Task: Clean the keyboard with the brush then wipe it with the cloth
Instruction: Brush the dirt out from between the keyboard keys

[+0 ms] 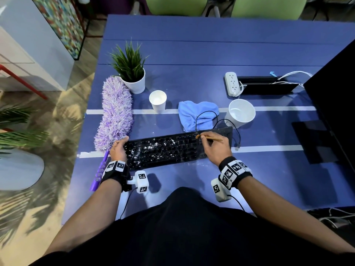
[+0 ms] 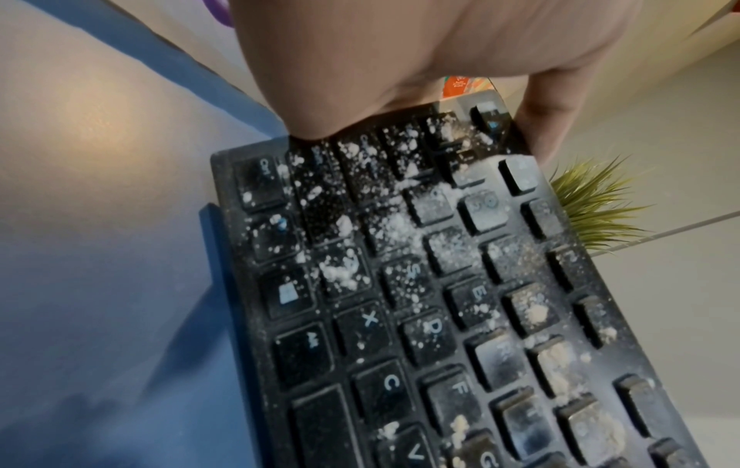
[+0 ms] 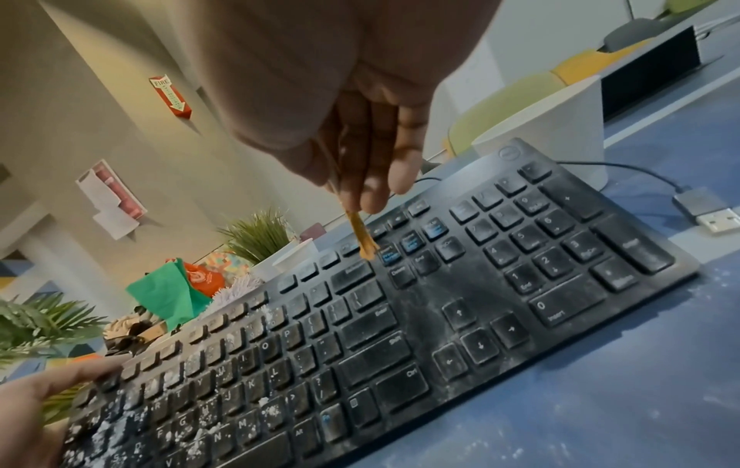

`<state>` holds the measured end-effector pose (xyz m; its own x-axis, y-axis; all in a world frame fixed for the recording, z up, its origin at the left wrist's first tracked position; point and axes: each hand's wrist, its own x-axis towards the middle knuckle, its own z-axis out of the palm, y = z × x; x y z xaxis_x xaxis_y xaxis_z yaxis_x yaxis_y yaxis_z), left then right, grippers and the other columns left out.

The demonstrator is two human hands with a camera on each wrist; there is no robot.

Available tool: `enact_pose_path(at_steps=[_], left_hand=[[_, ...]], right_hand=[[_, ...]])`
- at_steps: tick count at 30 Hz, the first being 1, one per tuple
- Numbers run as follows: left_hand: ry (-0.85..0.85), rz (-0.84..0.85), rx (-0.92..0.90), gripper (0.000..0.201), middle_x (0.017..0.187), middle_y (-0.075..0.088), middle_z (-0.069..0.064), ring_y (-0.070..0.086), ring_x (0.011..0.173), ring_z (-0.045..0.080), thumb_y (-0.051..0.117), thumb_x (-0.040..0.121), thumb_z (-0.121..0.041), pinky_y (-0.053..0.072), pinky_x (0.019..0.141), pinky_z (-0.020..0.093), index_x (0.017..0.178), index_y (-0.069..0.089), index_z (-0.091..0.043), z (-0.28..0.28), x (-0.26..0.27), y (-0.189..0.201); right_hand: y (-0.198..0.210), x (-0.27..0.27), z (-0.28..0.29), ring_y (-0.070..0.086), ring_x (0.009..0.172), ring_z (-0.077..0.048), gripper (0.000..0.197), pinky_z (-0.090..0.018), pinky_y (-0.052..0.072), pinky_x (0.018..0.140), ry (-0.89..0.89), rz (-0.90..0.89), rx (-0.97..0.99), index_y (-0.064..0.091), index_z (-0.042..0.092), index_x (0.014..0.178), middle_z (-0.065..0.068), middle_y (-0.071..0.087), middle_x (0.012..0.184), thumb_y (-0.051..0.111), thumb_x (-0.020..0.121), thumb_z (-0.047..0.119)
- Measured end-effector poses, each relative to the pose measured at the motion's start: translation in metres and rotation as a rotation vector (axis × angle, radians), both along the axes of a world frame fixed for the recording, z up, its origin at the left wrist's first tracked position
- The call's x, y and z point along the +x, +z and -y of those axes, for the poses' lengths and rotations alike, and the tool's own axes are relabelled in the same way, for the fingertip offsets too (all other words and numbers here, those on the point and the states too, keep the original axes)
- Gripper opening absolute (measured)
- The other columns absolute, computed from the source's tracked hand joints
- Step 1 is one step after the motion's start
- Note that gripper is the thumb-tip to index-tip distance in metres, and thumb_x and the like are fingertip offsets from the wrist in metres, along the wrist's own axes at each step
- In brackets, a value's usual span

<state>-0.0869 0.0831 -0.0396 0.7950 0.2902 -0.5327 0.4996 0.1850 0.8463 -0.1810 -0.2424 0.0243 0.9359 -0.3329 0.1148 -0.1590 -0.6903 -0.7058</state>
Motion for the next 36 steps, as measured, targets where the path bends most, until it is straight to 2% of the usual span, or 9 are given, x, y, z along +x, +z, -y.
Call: enact_pose_path(at_steps=[5, 9, 11, 13, 17, 22, 28, 32, 36], left_hand=[[0.040, 0.020, -0.026, 0.008, 0.071, 0.068, -0.004, 0.060, 0.086, 0.024, 0.077, 0.067, -0.029, 0.049, 0.093, 0.046, 0.062, 0.073, -0.024, 0.002, -0.003, 0.004], [0.061, 0.108, -0.023, 0.019, 0.060, 0.067, -0.014, 0.059, 0.074, 0.014, 0.069, 0.083, -0.006, 0.045, 0.086, 0.035, 0.070, 0.066, -0.020, 0.007, -0.006, 0.006], [0.033, 0.160, -0.008, 0.010, 0.069, 0.071, -0.017, 0.064, 0.082, 0.009, 0.066, 0.085, -0.003, 0.047, 0.094, 0.028, 0.086, 0.072, -0.012, 0.009, -0.009, 0.008], [-0.015, 0.161, -0.003, 0.021, 0.081, 0.074, -0.019, 0.065, 0.093, 0.006, 0.066, 0.086, -0.007, 0.046, 0.101, 0.023, 0.105, 0.073, -0.007, 0.004, -0.009, 0.006], [-0.088, 0.093, -0.151, 0.032, 0.109, 0.071, 0.005, 0.061, 0.109, 0.025, 0.070, 0.067, -0.026, 0.041, 0.111, 0.043, 0.096, 0.078, -0.016, -0.016, -0.004, -0.009], [-0.100, 0.012, -0.232, 0.036, 0.084, 0.070, 0.006, 0.064, 0.076, 0.021, 0.047, 0.072, -0.016, 0.052, 0.076, 0.033, 0.094, 0.074, -0.017, -0.018, -0.004, 0.010], [-0.314, 0.093, -0.073, 0.039, 0.098, 0.073, 0.008, 0.065, 0.090, 0.021, 0.047, 0.076, -0.009, 0.053, 0.081, 0.029, 0.103, 0.075, -0.015, -0.034, 0.000, 0.016], [-0.515, 0.104, -0.016, 0.040, 0.087, 0.076, -0.006, 0.067, 0.078, 0.009, 0.040, 0.090, 0.009, 0.055, 0.069, 0.016, 0.116, 0.065, -0.007, -0.045, 0.006, 0.020], [-0.665, 0.100, 0.013, 0.041, 0.099, 0.074, -0.003, 0.066, 0.092, 0.015, 0.046, 0.093, 0.012, 0.055, 0.082, 0.020, 0.126, 0.060, -0.007, -0.060, 0.012, 0.017]], right_hand=[[0.005, -0.001, 0.013, 0.066, 0.084, -0.017, 0.018, -0.012, 0.038, 0.075, -0.151, -0.079, -0.124, 0.072, 0.016, 0.089, 0.000, 0.073, 0.094, 0.057, 0.090, 0.024], [0.005, -0.001, 0.009, 0.062, 0.077, -0.004, 0.015, -0.008, 0.043, 0.077, -0.037, -0.066, -0.027, 0.074, 0.016, 0.090, 0.001, 0.073, 0.095, 0.060, 0.090, 0.023], [0.004, -0.002, 0.002, 0.065, 0.080, -0.003, 0.012, -0.015, 0.051, 0.081, 0.075, -0.043, 0.053, 0.074, 0.016, 0.093, 0.001, 0.073, 0.096, 0.064, 0.089, 0.021], [0.003, -0.001, -0.001, 0.066, 0.081, -0.003, 0.011, -0.018, 0.053, 0.082, 0.080, 0.002, 0.073, 0.075, 0.015, 0.093, 0.001, 0.074, 0.095, 0.065, 0.088, 0.019], [0.005, 0.000, -0.009, 0.064, 0.081, -0.004, 0.012, -0.007, 0.047, 0.082, -0.002, 0.040, 0.090, 0.074, 0.011, 0.093, -0.003, 0.073, 0.096, 0.065, 0.088, 0.016], [-0.001, -0.008, -0.032, 0.064, 0.081, -0.006, 0.016, 0.004, 0.037, 0.075, 0.180, -0.159, 0.090, 0.073, 0.014, 0.099, -0.001, 0.074, 0.097, 0.064, 0.089, 0.021], [-0.006, -0.015, -0.047, 0.067, 0.083, -0.012, 0.014, -0.022, 0.052, 0.082, 0.052, 0.030, 0.090, 0.072, 0.012, 0.098, -0.003, 0.073, 0.095, 0.064, 0.088, 0.017], [-0.005, -0.014, -0.049, 0.066, 0.074, -0.011, 0.014, -0.023, 0.054, 0.076, 0.071, -0.027, 0.102, 0.073, 0.012, 0.097, -0.004, 0.074, 0.089, 0.063, 0.088, 0.018], [-0.006, -0.017, -0.055, 0.065, 0.071, -0.010, 0.013, -0.024, 0.055, 0.071, 0.029, 0.018, 0.135, 0.073, 0.014, 0.096, -0.001, 0.073, 0.087, 0.063, 0.089, 0.018]])
